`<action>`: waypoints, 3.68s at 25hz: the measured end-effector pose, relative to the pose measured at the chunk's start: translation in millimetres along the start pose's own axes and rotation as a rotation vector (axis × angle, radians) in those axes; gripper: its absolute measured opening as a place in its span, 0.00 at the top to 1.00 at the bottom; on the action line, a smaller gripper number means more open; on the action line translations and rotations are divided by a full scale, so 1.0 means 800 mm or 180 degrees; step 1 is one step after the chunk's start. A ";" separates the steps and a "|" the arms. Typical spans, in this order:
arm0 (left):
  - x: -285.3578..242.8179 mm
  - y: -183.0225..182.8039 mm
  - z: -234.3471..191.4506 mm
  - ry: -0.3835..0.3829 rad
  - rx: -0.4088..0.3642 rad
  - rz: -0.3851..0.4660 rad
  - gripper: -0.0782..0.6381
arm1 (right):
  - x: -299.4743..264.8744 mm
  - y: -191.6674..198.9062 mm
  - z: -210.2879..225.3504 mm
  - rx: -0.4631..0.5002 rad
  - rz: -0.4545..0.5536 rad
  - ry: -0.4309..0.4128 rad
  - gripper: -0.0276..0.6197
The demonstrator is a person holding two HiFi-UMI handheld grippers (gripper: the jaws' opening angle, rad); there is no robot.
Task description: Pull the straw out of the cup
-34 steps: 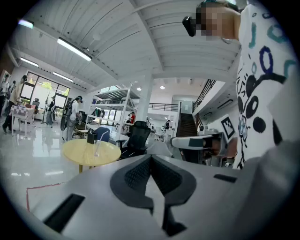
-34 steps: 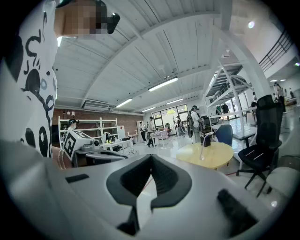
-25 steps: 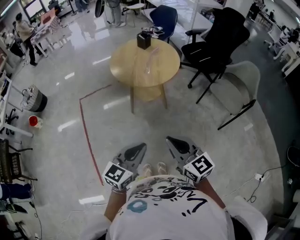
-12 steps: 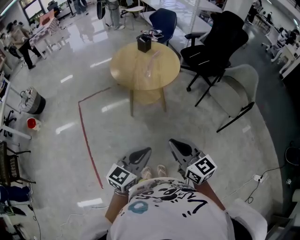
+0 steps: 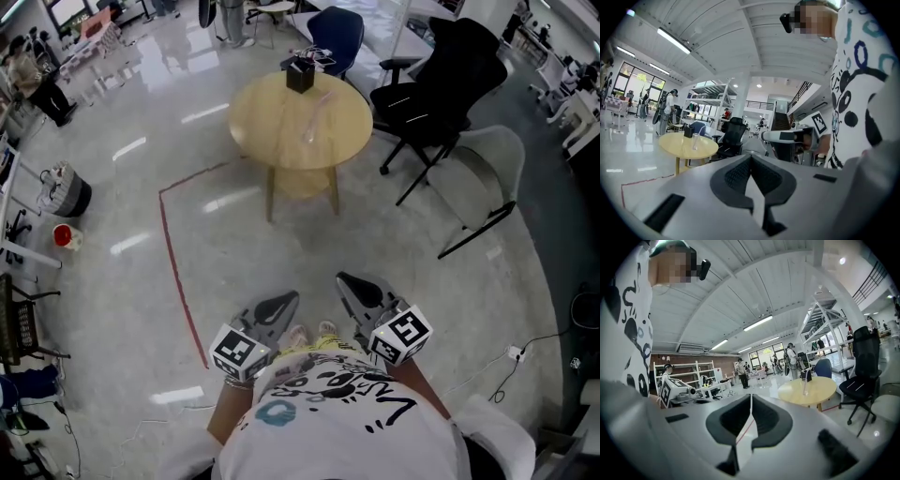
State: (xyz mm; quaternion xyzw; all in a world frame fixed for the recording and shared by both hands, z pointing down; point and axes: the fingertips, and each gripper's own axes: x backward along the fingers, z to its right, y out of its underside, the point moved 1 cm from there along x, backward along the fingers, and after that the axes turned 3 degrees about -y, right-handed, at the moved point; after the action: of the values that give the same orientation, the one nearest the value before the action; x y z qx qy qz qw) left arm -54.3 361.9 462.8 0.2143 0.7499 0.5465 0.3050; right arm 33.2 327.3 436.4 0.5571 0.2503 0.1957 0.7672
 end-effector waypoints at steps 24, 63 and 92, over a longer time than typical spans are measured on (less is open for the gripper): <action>-0.117 -0.048 -0.112 -0.0055 -0.0004 -0.0018 0.87 | -0.096 -0.049 0.144 0.0043 0.0046 -0.0018 0.91; -0.310 -0.101 -0.239 -0.0653 0.0179 -0.0088 0.87 | -0.187 -0.096 0.375 -0.0073 -0.0153 -0.0428 0.91; -0.401 -0.192 -0.460 -0.0211 0.0000 -0.0085 0.87 | -0.363 -0.161 0.484 -0.0181 -0.0125 0.0086 0.91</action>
State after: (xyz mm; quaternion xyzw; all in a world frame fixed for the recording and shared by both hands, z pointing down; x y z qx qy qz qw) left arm -75.2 -149.2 468.0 0.2221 0.7422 0.5350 0.3370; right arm 37.0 -172.9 460.1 0.5273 0.2659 0.1952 0.7830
